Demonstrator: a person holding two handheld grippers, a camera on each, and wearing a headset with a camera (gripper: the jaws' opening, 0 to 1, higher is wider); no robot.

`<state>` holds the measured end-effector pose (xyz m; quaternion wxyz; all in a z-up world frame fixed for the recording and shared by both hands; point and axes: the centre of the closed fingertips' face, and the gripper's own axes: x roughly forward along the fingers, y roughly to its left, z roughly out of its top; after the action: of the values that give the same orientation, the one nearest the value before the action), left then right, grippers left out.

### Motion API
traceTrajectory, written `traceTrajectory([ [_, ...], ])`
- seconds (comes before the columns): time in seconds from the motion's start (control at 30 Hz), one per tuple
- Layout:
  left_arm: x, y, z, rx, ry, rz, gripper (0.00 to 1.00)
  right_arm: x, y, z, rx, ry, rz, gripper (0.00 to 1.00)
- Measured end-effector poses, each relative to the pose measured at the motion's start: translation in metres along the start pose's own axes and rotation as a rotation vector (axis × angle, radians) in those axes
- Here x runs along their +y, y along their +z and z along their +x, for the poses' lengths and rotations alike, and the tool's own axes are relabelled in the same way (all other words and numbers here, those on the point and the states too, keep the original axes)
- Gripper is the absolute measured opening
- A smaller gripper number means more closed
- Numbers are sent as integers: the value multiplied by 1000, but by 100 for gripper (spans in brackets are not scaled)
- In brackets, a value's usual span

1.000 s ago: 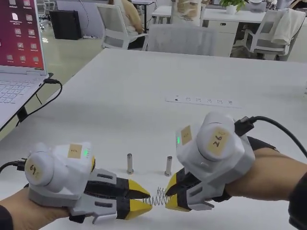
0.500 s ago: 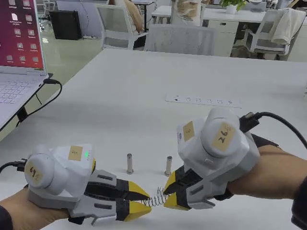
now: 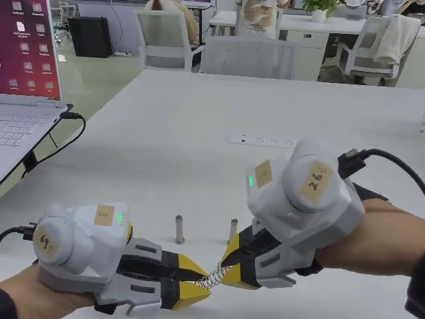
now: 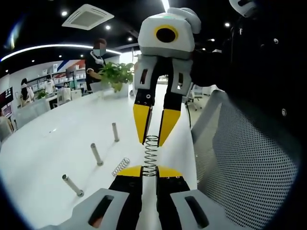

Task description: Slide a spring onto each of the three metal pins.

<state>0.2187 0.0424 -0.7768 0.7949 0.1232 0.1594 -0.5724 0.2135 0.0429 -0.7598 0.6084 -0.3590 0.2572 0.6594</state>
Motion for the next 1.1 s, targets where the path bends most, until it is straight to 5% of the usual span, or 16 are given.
traceTrajectory([
  [1.1, -2, 17, -3, -72, -4, 4, 1, 2, 9, 4, -123, 50, 101, 9],
])
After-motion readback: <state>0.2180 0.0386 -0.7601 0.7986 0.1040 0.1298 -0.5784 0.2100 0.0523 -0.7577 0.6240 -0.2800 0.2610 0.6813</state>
